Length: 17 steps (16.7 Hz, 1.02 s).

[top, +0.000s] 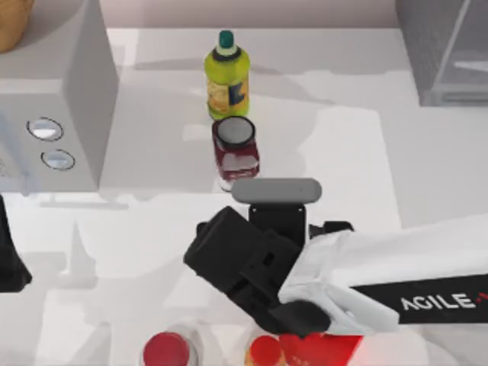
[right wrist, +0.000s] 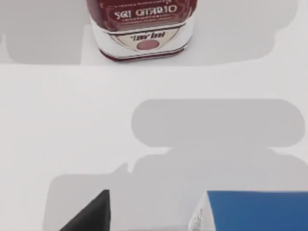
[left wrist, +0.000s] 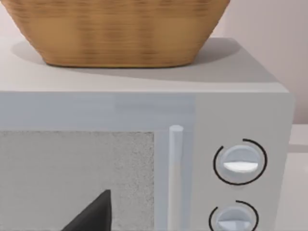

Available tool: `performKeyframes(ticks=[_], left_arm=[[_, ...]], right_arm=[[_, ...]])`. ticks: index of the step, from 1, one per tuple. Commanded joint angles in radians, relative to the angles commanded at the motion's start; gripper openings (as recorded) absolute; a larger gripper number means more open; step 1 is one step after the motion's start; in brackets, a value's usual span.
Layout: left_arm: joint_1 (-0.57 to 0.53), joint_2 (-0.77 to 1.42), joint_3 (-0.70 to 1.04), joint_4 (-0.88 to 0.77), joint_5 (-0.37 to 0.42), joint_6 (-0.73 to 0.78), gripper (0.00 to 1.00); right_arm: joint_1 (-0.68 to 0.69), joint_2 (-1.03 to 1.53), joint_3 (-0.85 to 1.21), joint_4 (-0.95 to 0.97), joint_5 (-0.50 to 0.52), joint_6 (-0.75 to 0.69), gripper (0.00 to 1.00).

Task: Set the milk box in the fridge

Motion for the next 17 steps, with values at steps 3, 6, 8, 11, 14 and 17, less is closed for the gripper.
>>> performKeyframes(ticks=[3, 6, 8, 11, 14, 17], left_arm=[[0.0, 0.0, 0.0, 0.0, 0.0, 0.0, 1.0], [0.0, 0.0, 0.0, 0.0, 0.0, 0.0, 1.0], [0.0, 0.0, 0.0, 0.0, 0.0, 0.0, 1.0], [0.0, 0.0, 0.0, 0.0, 0.0, 0.0, 1.0], [0.0, 0.0, 0.0, 0.0, 0.0, 0.0, 1.0], [0.0, 0.0, 0.0, 0.0, 0.0, 0.0, 1.0]], right_arm=[[-0.031, 0.061, -0.008, 0.086, -0.015, -0.027, 1.0], [-0.027, 0.095, -0.032, 0.135, -0.016, -0.022, 1.0], [-0.027, 0.095, -0.032, 0.135, -0.016, -0.022, 1.0], [-0.027, 0.095, -0.032, 0.135, -0.016, -0.022, 0.85], [-0.027, 0.095, -0.032, 0.135, -0.016, -0.022, 0.62], [-0.027, 0.095, -0.032, 0.135, -0.016, -0.022, 0.4]])
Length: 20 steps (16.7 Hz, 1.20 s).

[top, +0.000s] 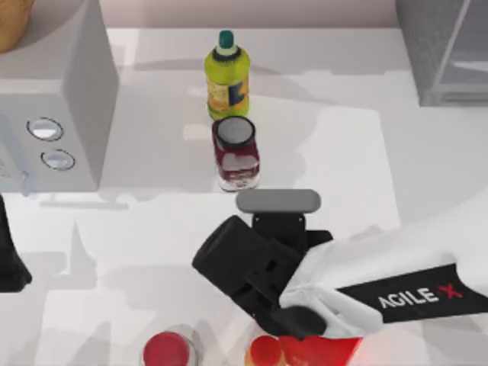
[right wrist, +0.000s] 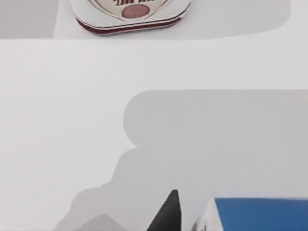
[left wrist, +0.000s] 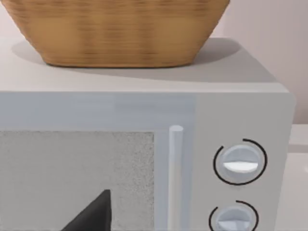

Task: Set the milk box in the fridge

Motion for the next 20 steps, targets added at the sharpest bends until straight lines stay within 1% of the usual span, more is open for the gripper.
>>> performKeyframes(ticks=[5, 6, 15, 17, 20], left_arm=[[0.0, 0.0, 0.0, 0.0, 0.0, 0.0, 1.0], [0.0, 0.0, 0.0, 0.0, 0.0, 0.0, 1.0], [0.0, 0.0, 0.0, 0.0, 0.0, 0.0, 1.0], [0.0, 0.0, 0.0, 0.0, 0.0, 0.0, 1.0], [0.0, 0.0, 0.0, 0.0, 0.0, 0.0, 1.0]], right_arm=[[0.0, 0.0, 0.0, 0.0, 0.0, 0.0, 0.02], [0.0, 0.0, 0.0, 0.0, 0.0, 0.0, 0.0], [-0.001, -0.004, 0.002, -0.001, -0.002, 0.001, 0.0], [-0.007, -0.039, 0.023, -0.017, -0.023, -0.004, 0.0], [0.0, -0.123, 0.13, -0.103, -0.094, -0.031, 0.0]])
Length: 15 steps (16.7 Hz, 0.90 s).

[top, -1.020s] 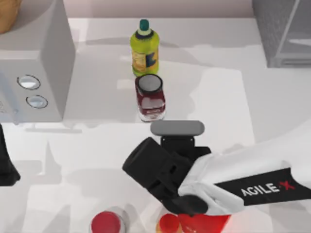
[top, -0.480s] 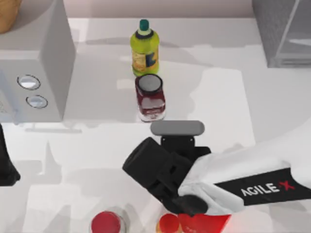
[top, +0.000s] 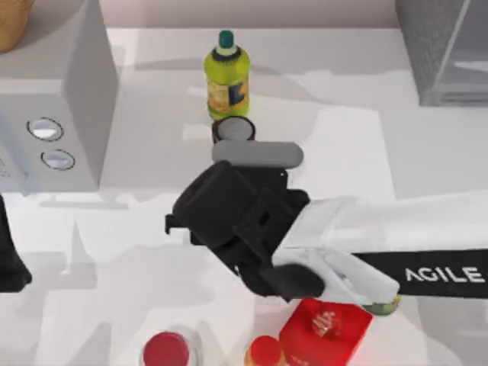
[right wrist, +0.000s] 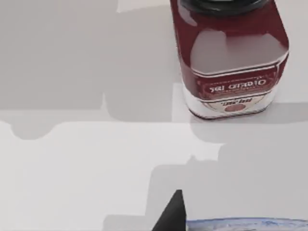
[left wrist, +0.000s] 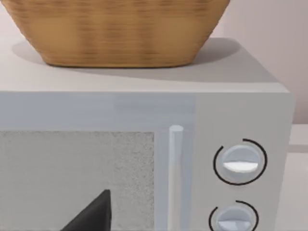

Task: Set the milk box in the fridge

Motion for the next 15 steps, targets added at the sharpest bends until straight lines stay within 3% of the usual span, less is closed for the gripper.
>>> performKeyframes(ticks=[4, 8, 15], left_arm=[[0.0, 0.0, 0.0, 0.0, 0.0, 0.0, 1.0], [0.0, 0.0, 0.0, 0.0, 0.0, 0.0, 1.0], [0.0, 0.0, 0.0, 0.0, 0.0, 0.0, 1.0]], right_arm=[[-0.007, -0.081, 0.166, -0.236, -0.033, -0.022, 0.0], [-0.018, -0.146, 0.199, -0.434, 0.064, 0.007, 0.0], [-0.006, -0.153, 0.174, -0.471, 0.087, 0.026, 0.0]])
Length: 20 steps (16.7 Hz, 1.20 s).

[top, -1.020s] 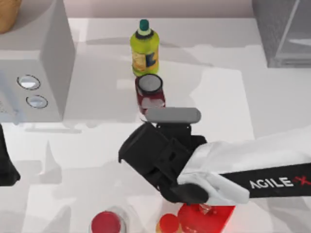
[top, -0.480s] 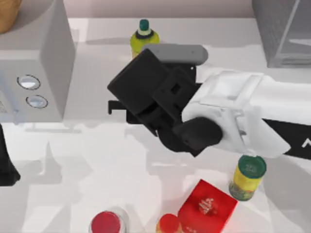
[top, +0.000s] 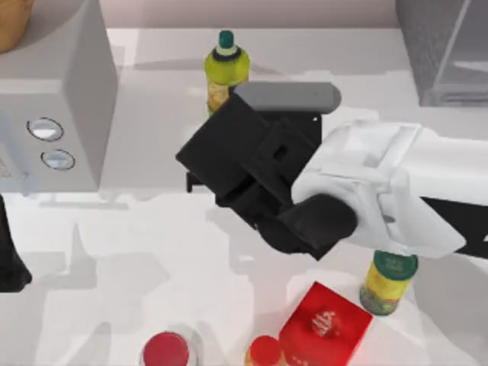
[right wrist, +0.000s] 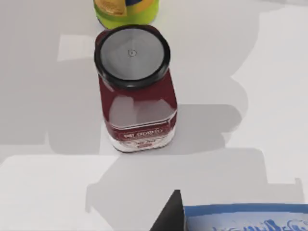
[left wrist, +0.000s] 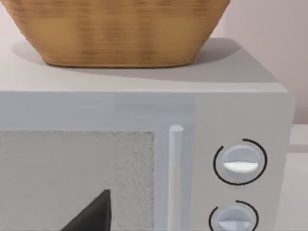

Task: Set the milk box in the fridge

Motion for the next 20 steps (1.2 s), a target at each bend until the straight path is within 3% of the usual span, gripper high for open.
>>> performKeyframes(ticks=[7, 20], left_arm=[[0.0, 0.0, 0.0, 0.0, 0.0, 0.0, 1.0], [0.0, 0.0, 0.0, 0.0, 0.0, 0.0, 1.0]], right_arm=[[-0.118, -0.295, -0.225, 0.147, -0.087, -0.117, 0.0], [-0.794, -1.464, -1.145, 0.495, -0.567, -0.69, 0.0]])
